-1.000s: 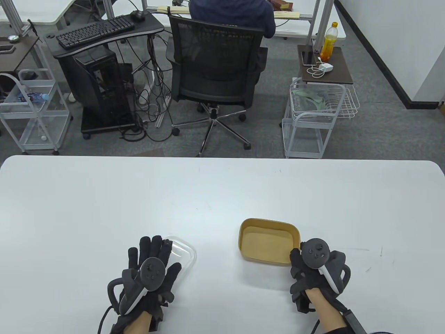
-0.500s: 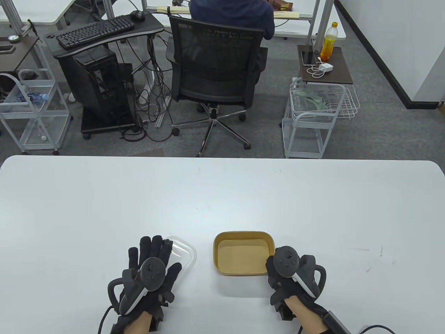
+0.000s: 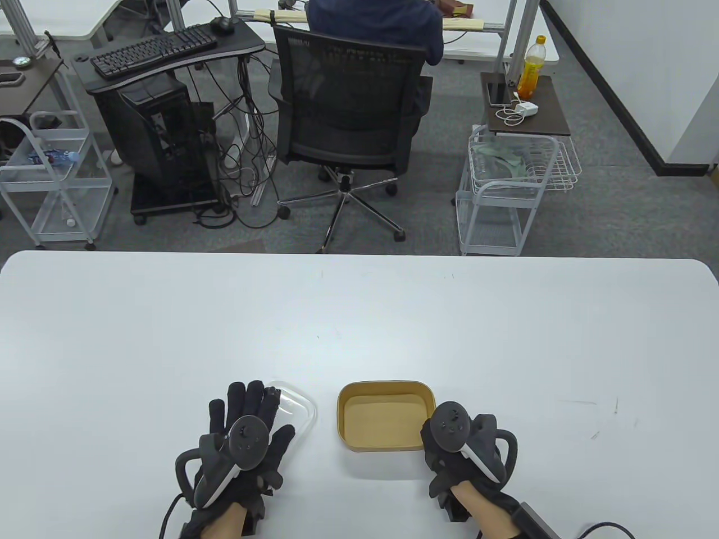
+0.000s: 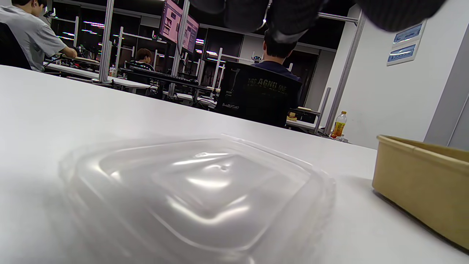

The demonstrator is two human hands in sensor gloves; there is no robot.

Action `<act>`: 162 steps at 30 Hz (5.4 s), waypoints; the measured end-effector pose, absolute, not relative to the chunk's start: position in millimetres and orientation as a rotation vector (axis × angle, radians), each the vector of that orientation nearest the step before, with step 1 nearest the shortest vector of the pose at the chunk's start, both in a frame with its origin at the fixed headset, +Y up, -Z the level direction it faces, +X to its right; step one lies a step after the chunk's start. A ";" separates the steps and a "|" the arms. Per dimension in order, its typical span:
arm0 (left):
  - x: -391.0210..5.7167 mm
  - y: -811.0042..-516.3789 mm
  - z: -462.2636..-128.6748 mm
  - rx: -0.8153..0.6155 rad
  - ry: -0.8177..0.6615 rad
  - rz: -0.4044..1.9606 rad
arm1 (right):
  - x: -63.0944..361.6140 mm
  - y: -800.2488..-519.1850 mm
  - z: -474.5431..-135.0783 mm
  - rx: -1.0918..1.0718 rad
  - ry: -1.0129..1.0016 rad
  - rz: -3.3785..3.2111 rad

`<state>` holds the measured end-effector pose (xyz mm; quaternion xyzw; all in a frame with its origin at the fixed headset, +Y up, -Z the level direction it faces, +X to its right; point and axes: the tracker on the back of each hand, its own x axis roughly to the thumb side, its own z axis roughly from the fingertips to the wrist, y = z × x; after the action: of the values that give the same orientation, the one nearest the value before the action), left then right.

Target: Cover the takeout box

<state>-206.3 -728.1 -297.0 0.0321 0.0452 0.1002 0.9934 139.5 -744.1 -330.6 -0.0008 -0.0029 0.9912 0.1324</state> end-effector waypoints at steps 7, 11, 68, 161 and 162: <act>-205.9 -728.0 -297.0 0.063 0.089 0.201 | 136.3 -746.4 -330.1 0.002 0.015 2.886; -205.9 -728.0 -297.0 0.063 0.089 0.201 | 135.9 -747.3 -330.4 0.007 0.019 2.879; -237.7 -723.4 -289.0 -0.094 0.545 0.229 | 210.0 -731.3 -315.7 0.156 -0.194 2.718; -193.1 -660.5 -302.8 -0.123 0.315 0.709 | 185.2 -708.4 -310.5 0.370 -0.273 2.321; -185.5 -662.8 -304.9 -0.134 0.299 0.721 | 182.8 -708.7 -312.0 0.359 -0.252 2.295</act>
<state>-185.5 -662.8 -304.9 -0.0652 0.1457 0.3512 0.9226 182.8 -708.7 -312.0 0.1413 -0.0991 0.9037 0.3917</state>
